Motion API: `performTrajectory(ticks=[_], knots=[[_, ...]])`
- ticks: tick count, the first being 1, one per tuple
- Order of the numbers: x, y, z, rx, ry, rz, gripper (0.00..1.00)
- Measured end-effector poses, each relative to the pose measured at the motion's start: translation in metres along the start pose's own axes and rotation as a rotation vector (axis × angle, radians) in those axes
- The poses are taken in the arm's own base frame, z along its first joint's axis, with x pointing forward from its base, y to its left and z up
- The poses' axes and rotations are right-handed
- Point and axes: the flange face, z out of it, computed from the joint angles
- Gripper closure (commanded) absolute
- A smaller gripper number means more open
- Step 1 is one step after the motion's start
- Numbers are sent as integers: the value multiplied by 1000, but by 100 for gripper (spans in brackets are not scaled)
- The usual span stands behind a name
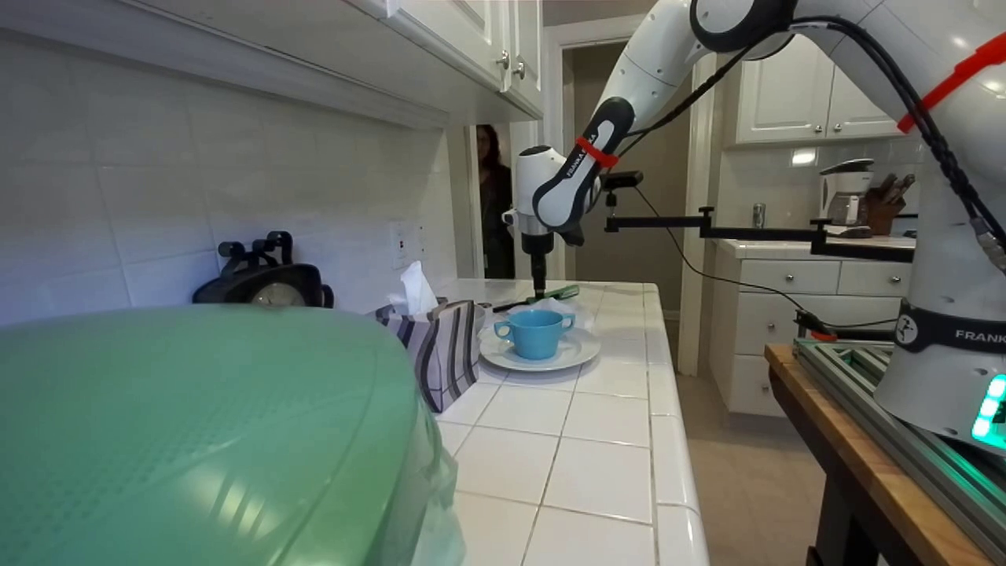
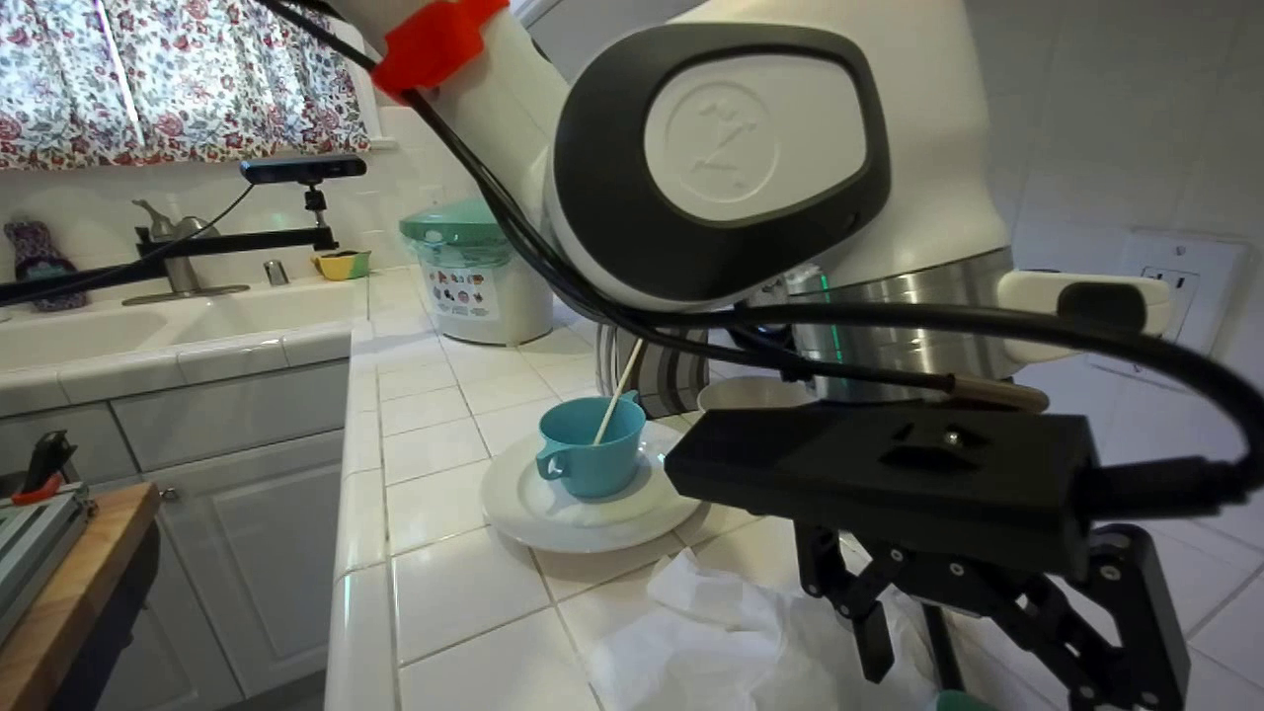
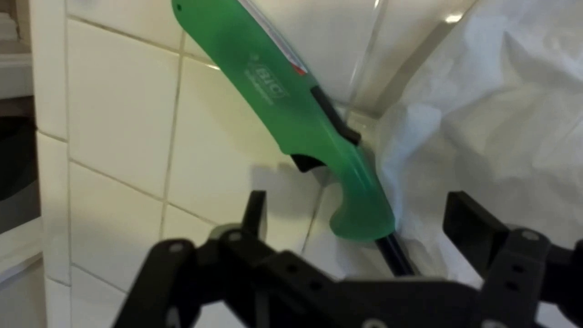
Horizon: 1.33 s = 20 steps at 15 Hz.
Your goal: Pick up the lighter and place it next to the white plate
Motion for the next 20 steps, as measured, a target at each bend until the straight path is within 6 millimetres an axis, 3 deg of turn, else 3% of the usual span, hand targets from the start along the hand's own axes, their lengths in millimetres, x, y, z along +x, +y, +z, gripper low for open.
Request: performTrajectory(ticks=[8, 13, 15, 17, 20], knots=[[14, 2, 8, 54, -5, -62, 0], [21, 4, 12, 92, -19, -72, 7], [24, 5, 14, 105, -28, -72, 14], [26, 7, 15, 114, -34, -68, 31], [30, 12, 17, 125, -43, -61, 45]])
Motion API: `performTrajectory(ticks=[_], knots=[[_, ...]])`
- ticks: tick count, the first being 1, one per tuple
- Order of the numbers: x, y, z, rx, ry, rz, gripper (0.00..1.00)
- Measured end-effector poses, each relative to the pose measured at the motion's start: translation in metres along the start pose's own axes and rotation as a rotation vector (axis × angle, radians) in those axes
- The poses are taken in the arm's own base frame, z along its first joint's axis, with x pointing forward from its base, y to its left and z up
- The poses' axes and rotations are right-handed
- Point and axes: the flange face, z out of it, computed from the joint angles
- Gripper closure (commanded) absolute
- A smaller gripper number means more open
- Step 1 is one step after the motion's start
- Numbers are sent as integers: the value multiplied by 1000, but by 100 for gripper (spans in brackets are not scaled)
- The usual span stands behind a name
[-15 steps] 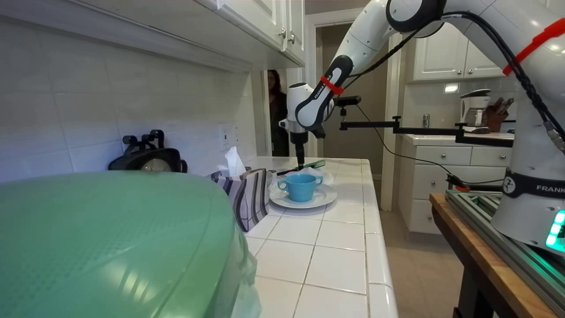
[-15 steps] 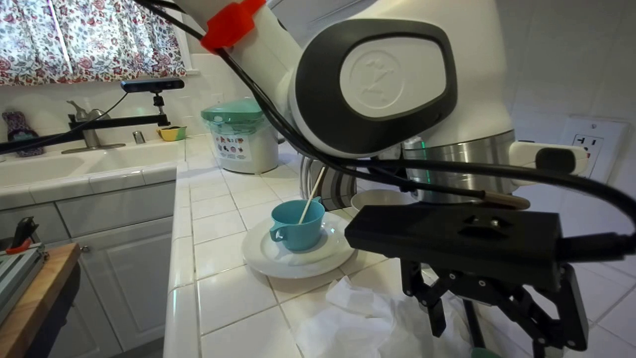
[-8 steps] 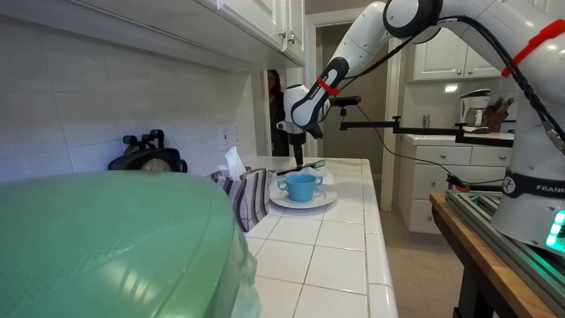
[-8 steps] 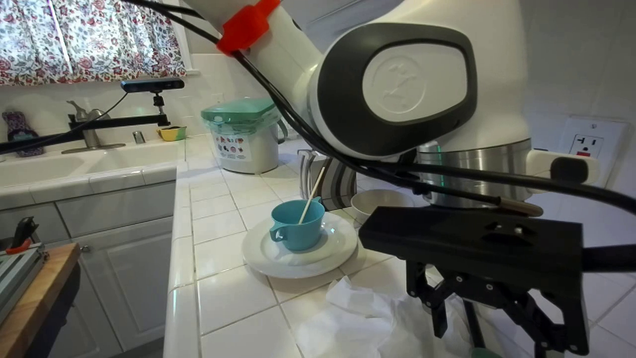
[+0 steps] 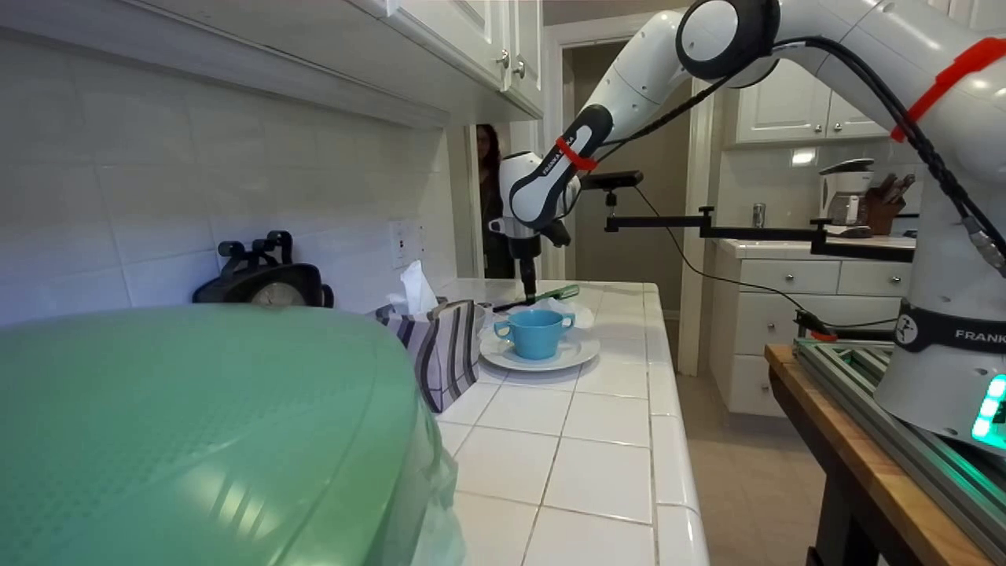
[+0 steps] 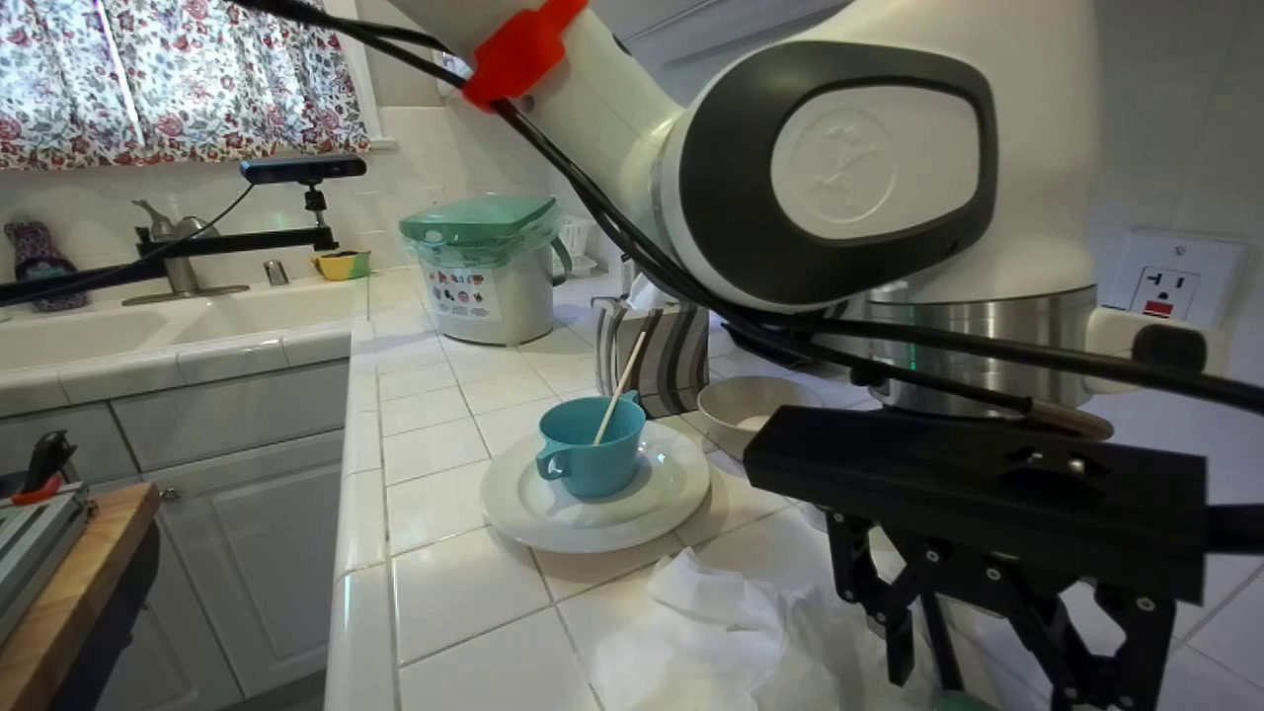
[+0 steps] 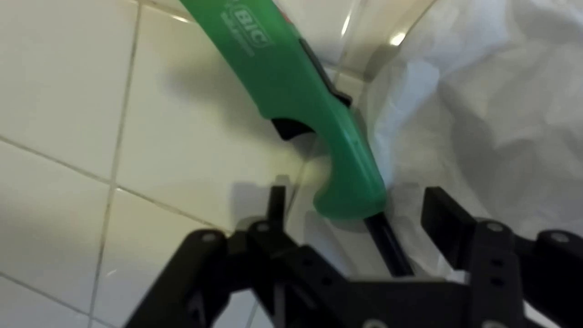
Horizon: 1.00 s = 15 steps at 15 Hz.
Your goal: Pick up the lighter and place it next to the white plate
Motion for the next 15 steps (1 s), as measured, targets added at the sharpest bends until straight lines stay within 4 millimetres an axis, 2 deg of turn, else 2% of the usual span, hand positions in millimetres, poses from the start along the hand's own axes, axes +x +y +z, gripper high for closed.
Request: performTrajectory(ticks=[2, 3, 9, 10, 11, 15], knots=[[2, 3, 1, 5, -5, 2, 54], [4, 5, 2, 8, -5, 3, 50], [10, 9, 7, 20, -15, 3, 55], [10, 10, 7, 22, -19, 2, 61], [11, 11, 7, 23, -21, 2, 80], [13, 14, 7, 24, -25, 4, 83]])
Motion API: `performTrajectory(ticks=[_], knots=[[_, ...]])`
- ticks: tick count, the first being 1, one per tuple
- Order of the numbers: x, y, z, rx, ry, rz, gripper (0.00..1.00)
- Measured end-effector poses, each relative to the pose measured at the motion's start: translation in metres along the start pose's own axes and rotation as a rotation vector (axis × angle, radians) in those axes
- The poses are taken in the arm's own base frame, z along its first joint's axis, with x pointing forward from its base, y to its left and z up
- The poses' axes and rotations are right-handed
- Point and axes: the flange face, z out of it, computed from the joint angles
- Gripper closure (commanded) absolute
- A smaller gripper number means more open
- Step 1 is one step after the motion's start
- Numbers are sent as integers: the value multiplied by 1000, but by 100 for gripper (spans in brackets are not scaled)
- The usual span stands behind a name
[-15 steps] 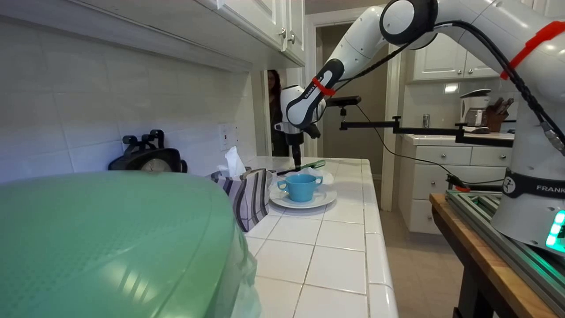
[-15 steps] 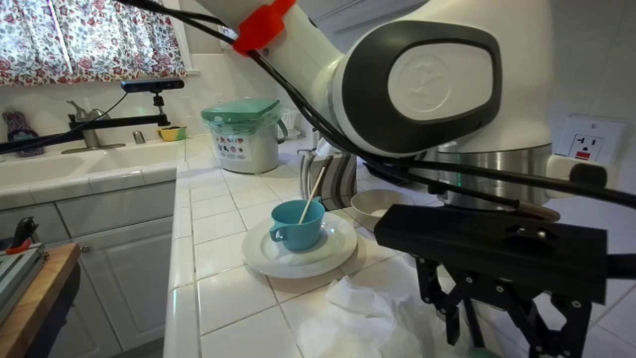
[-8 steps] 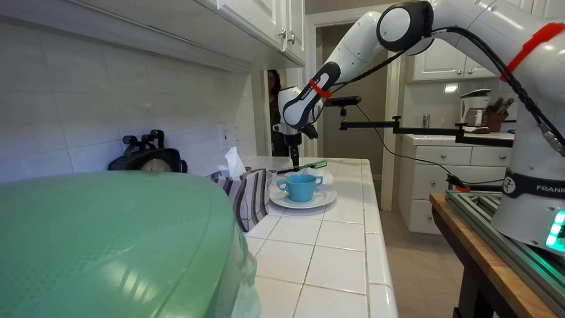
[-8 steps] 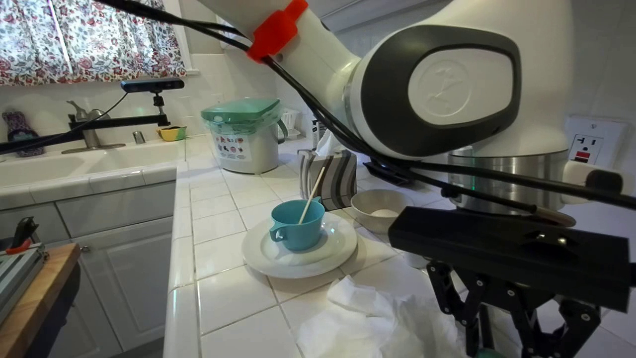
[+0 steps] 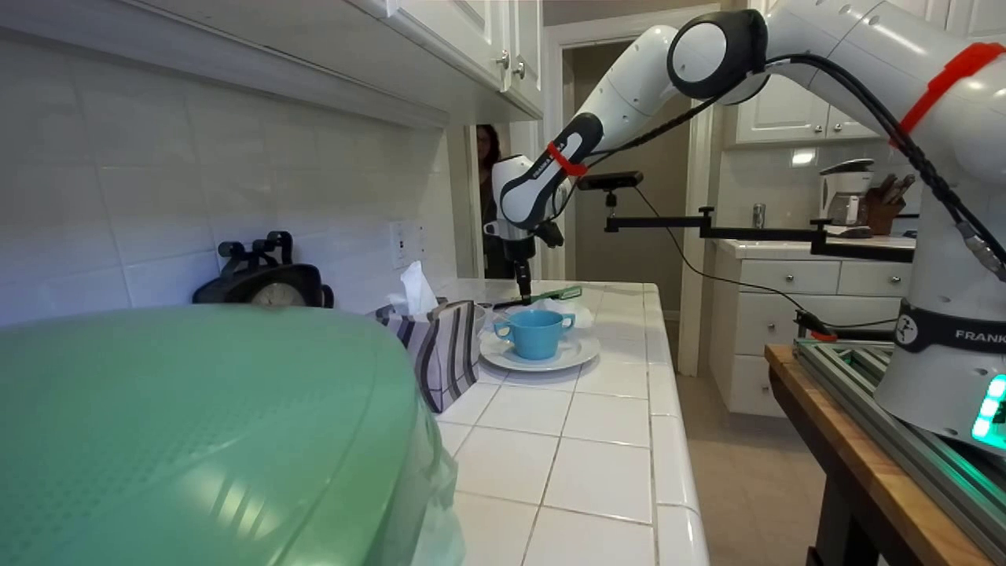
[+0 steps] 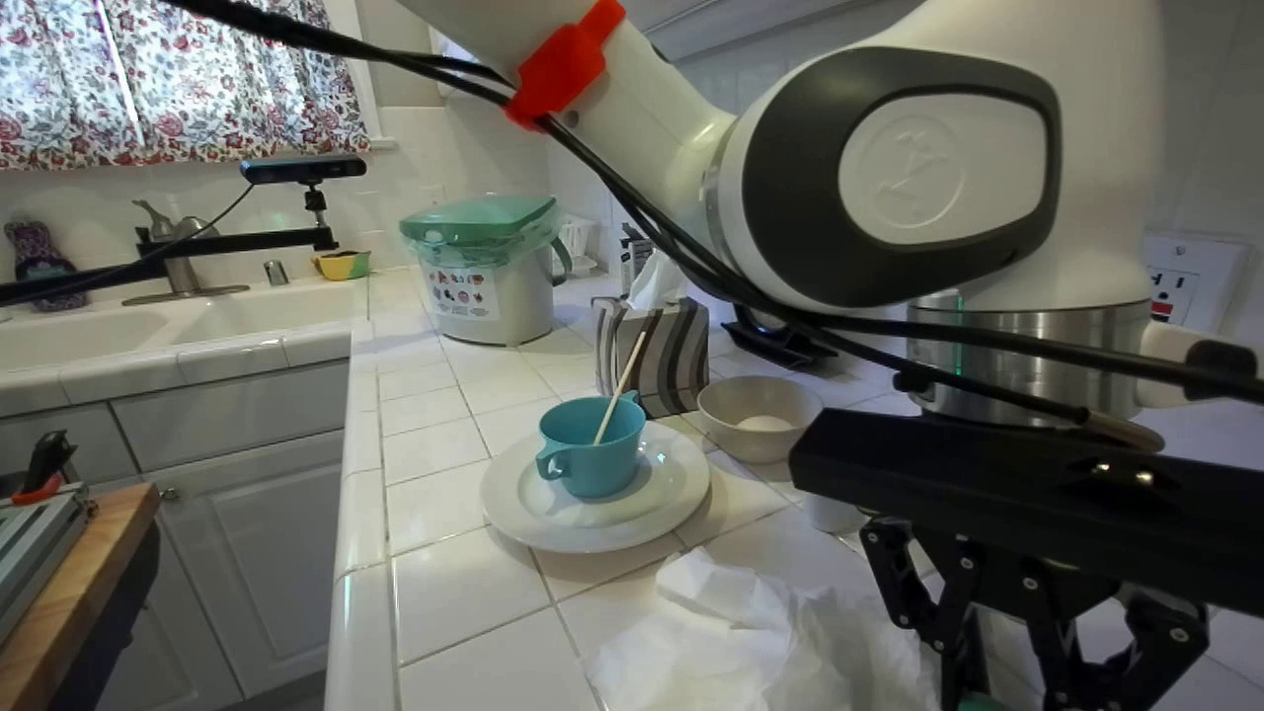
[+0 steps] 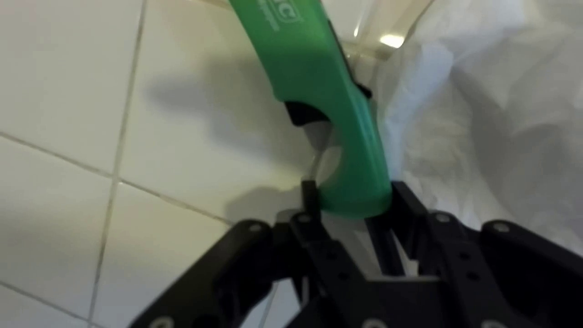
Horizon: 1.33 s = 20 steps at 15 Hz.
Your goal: Pick up the lighter and place it next to the white plate
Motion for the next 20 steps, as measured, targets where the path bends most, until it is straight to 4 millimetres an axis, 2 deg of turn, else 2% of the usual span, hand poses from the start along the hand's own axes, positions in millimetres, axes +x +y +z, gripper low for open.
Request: performTrajectory(ticks=[6, 11, 17, 20], knots=[[2, 12, -15, -23, 15, 11, 83], [-10, 22, -36, -12, -41, 32, 83], [-21, 10, -72, 58, -182, 110, 83], [-23, 2, -83, 81, -234, 191, 83]])
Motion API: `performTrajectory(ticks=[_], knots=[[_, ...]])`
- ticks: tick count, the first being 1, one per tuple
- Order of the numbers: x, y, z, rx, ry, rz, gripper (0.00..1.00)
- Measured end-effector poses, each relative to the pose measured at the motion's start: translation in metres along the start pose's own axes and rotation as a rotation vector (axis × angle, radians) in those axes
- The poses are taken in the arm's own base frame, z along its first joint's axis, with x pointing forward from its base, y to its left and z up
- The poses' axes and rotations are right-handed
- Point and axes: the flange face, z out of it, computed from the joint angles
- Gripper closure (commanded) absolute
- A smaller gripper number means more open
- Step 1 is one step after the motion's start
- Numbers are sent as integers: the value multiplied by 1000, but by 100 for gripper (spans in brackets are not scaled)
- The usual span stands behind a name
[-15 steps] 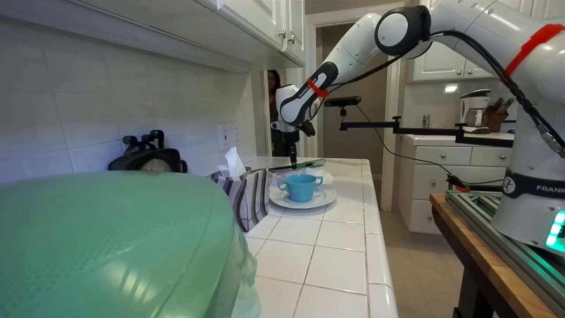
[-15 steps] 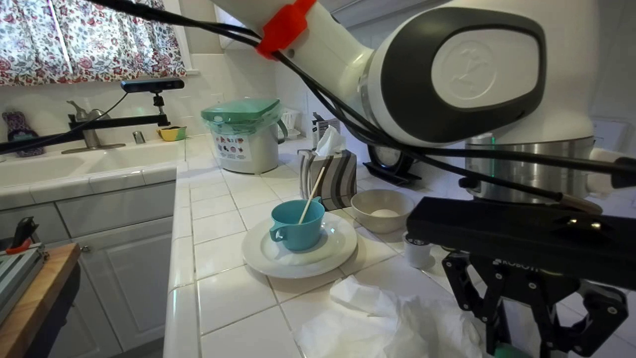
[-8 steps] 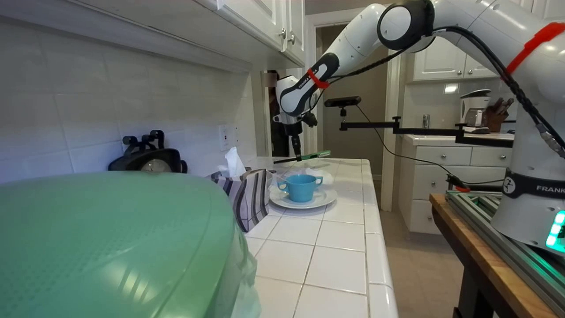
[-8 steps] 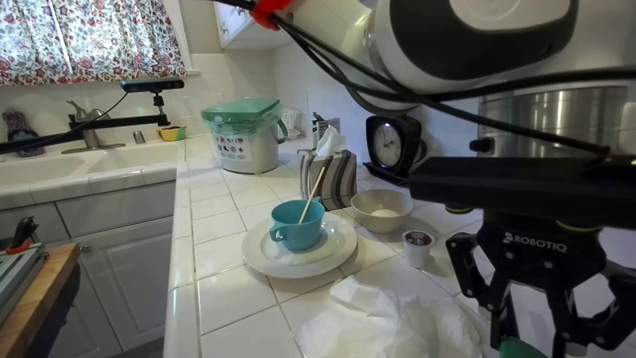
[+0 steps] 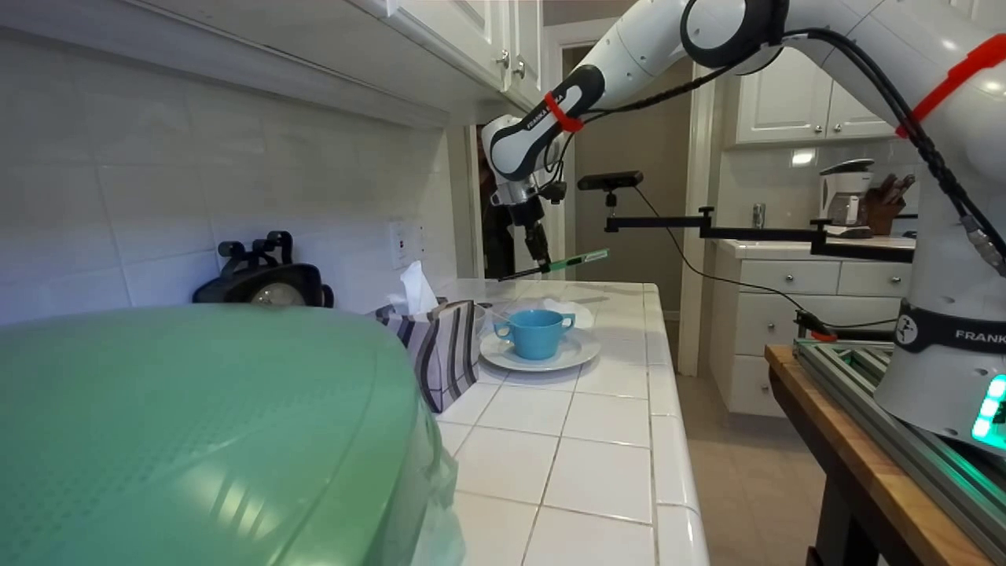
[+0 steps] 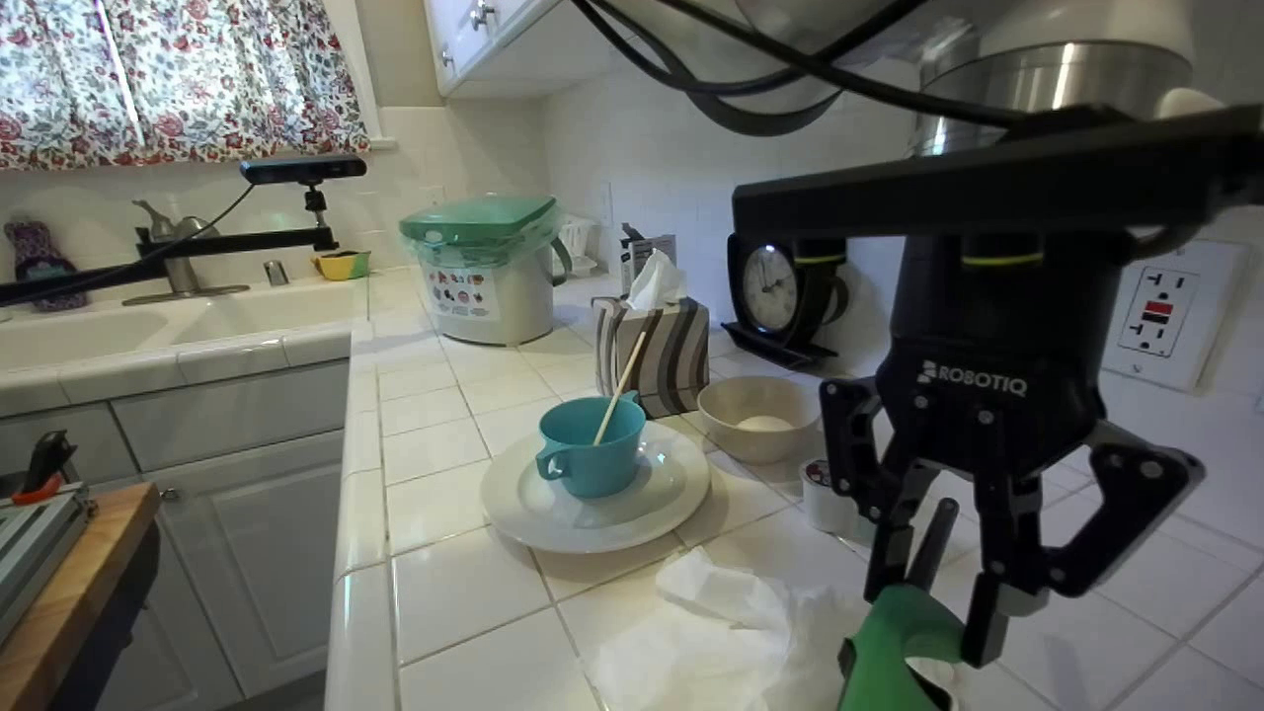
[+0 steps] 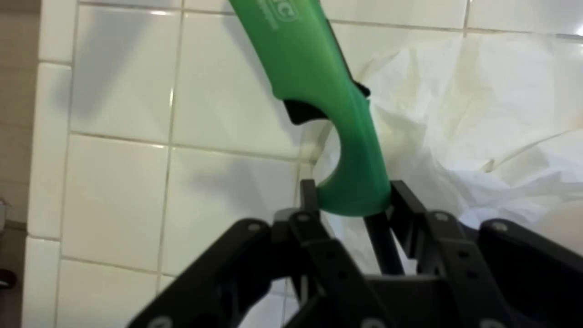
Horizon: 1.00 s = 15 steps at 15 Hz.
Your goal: Pick up the lighter and place it next to the white plate
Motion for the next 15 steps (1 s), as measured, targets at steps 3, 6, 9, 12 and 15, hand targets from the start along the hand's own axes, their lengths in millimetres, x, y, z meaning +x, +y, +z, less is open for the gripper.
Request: performTrajectory(ticks=[3, 6, 9, 12, 15], knots=[[-3, -3, -3, 38, -21, 105, 83], [-6, -7, -5, 89, -43, 188, 83], [-10, -11, -6, 129, -65, 239, 83], [-13, -11, -7, 148, -82, 251, 83], [-17, -8, -8, 154, -81, 262, 83]])
